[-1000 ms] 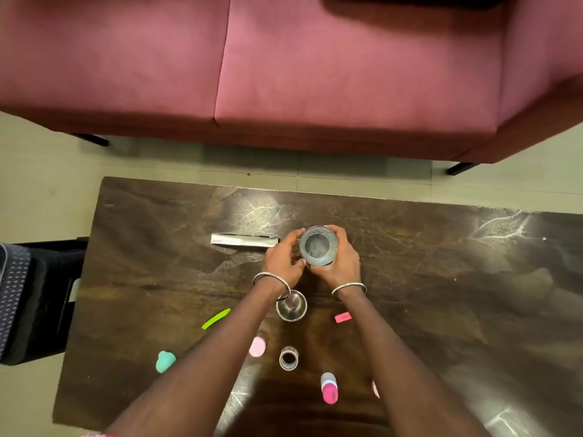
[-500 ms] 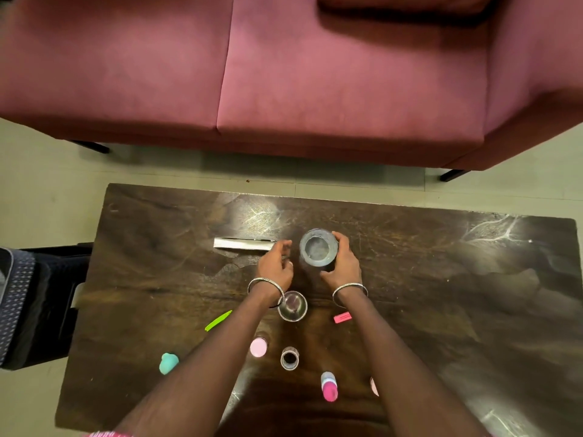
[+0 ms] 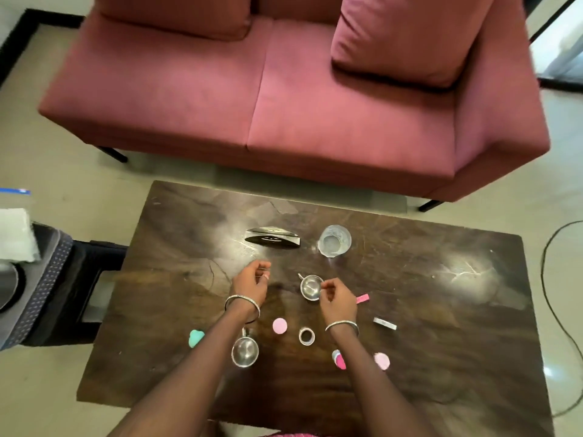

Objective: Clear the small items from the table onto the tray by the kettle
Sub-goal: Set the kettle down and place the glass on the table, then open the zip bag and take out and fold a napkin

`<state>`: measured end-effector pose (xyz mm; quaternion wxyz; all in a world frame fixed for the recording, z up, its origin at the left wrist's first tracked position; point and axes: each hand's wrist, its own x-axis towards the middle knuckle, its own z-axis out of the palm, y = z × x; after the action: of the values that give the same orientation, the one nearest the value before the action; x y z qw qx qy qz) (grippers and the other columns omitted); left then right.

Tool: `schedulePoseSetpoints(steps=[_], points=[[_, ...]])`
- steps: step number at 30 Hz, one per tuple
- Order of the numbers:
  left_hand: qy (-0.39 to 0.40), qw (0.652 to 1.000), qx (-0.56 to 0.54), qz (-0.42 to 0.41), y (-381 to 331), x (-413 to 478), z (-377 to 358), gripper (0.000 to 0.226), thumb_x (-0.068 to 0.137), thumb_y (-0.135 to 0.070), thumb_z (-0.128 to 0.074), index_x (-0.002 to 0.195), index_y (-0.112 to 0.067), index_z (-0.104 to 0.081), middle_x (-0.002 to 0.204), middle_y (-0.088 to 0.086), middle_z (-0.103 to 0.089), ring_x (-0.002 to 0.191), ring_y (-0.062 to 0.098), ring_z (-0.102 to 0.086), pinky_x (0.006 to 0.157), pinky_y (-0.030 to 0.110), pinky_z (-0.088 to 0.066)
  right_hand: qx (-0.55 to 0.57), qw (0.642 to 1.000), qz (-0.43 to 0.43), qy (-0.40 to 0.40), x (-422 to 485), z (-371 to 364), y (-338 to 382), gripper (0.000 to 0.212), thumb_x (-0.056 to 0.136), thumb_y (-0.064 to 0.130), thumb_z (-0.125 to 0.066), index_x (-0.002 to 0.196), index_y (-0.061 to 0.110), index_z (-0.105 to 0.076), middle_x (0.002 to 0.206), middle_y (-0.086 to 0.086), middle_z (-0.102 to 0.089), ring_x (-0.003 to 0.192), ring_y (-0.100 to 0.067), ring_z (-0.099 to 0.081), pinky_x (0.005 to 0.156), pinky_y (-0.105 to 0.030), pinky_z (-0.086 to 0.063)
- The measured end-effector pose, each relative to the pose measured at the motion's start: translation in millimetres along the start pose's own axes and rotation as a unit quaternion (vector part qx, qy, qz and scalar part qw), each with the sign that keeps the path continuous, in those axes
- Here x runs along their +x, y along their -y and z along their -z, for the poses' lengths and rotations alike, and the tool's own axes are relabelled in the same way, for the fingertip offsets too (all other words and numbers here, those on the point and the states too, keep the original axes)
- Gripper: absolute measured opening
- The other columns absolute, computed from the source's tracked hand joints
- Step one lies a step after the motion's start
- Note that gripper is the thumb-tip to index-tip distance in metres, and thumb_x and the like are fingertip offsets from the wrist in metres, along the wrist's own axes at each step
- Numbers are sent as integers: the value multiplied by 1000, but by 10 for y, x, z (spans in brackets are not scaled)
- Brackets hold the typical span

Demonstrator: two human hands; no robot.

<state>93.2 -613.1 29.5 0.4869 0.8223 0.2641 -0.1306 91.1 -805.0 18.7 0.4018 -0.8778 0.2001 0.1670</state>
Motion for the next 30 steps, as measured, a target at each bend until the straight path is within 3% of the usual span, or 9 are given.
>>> schedulePoseSetpoints(steps=[7,11,16,21,30], points=[[-22,999,-37,-17,577,-544,974,23,86,1,-57,98,-13,-70,82,3,-68,85,27,-69,85,41,-56,3,999,51,-12,-947,-568,531,9,87,10,-64,92,12,-71,86,-7,-75,82,-25,-70,78,-34,-51],[-65,997,-36,-34,928,-835,1650,20,85,-3,-60,94,-16,-71,81,3,-71,81,24,-69,82,36,-56,2,996,86,-8,-1472,-985,884,8,87,13,-63,89,15,-70,80,-1,-72,78,-20,-67,75,-30,-50],[-121,991,-32,-47,1395,-1229,2591,20,86,-3,-60,96,-15,-72,90,3,-74,83,17,-69,81,23,-52,-7,990,140,14,-2085,-1626,1442,9,87,14,-63,89,15,-72,86,-6,-76,83,-24,-69,78,-33,-51],[-160,986,-50,-19,1858,-1536,3352,19,87,-6,-59,96,-16,-72,91,1,-74,86,16,-69,85,31,-55,-8,980,191,58,-2591,-2261,1968,10,87,9,-64,89,8,-74,87,-12,-75,84,-29,-69,79,-35,-52],[-278,958,-68,3,2463,-1703,4392,18,86,-5,-62,90,-19,-72,83,-2,-72,76,11,-66,81,22,-50,-72,954,262,128,-3075,-3201,2522,14,90,16,-59,92,12,-72,85,-6,-74,79,-24,-66,73,-33,-51]])
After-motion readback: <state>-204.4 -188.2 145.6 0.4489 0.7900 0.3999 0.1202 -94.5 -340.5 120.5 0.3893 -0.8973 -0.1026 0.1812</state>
